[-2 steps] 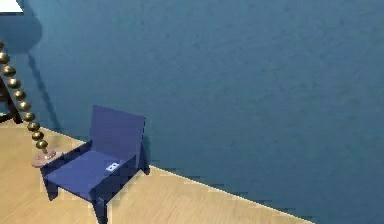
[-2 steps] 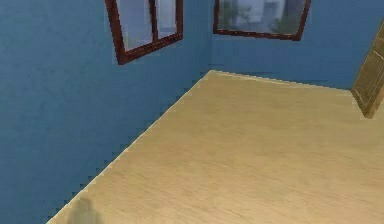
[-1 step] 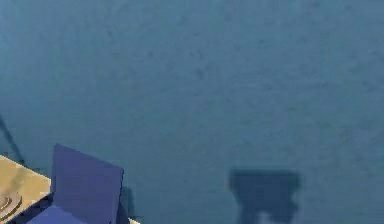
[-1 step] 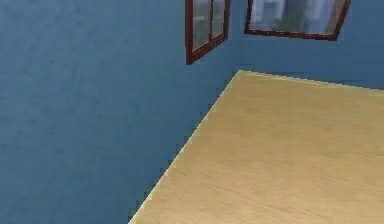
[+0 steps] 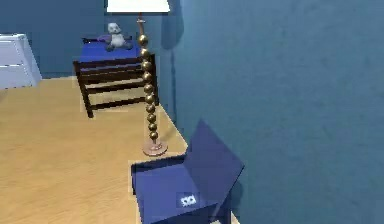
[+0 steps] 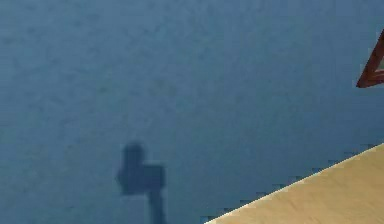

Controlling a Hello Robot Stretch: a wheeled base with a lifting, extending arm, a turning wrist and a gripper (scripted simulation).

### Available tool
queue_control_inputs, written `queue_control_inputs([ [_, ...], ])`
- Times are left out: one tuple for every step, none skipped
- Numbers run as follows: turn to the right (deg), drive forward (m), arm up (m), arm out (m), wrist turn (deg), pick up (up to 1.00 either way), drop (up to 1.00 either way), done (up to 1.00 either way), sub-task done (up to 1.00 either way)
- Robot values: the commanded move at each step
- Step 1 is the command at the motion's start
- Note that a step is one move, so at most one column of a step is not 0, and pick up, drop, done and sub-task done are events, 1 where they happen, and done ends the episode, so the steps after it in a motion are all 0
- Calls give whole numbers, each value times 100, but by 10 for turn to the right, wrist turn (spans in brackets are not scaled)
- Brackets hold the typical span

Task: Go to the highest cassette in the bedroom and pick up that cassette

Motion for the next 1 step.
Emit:
queue_control_inputs([
  [450,0,0,0,0,0,0,0,0],
])
